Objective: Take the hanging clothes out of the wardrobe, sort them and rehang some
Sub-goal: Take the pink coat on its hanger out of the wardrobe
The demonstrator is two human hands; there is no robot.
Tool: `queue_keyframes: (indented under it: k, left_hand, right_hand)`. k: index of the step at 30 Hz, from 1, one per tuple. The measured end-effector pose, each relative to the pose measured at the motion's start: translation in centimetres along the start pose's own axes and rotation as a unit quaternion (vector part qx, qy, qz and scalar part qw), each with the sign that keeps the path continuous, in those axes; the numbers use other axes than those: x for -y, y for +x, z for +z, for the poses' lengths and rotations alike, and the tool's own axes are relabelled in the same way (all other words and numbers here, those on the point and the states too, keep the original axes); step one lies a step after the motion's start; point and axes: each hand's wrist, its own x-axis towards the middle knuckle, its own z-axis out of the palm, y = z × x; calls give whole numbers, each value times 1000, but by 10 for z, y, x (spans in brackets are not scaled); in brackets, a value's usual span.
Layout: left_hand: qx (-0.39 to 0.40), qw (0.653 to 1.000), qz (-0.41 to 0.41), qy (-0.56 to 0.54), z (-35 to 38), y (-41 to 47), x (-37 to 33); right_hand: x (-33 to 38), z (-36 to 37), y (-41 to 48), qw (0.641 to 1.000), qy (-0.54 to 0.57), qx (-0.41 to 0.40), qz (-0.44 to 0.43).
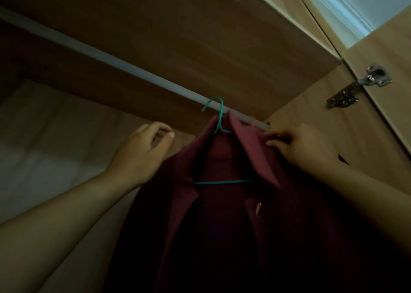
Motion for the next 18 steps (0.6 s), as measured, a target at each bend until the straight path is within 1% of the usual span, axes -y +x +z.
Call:
queue_keyframes:
  k: [2, 4, 9, 11, 13, 15, 17, 18]
  left_hand:
    - [5, 1000, -7, -13, 4, -8, -2]
    - [32, 999, -16, -21, 10, -22, -6]
    - [153, 986, -13, -65, 20, -66, -21]
    - [182, 981, -21, -63, 21, -83, -30]
    - [197, 978, -35, -56, 19, -102, -40]
    - [195, 977, -65, -62, 15, -124, -45]
    - [199, 972, -98, -78, 12, -147, -51]
    - [207, 969, -108, -85, 11, -158, -56]
  right_hand:
    - [3, -4, -30, 999, 32, 6, -7]
    - [7, -9, -58, 999, 45, -6, -11]
    - [22, -37, -120, 995, 101, -17, 4]
    - [25, -53, -143, 991, 130, 1, 24]
    - [27, -67, -165, 980, 173, 60, 74]
    - [31, -81, -187, 958, 210, 151, 120]
    - [42, -98, -207, 923, 257, 238, 161]
    - [50, -106, -217, 902, 292, 259, 183]
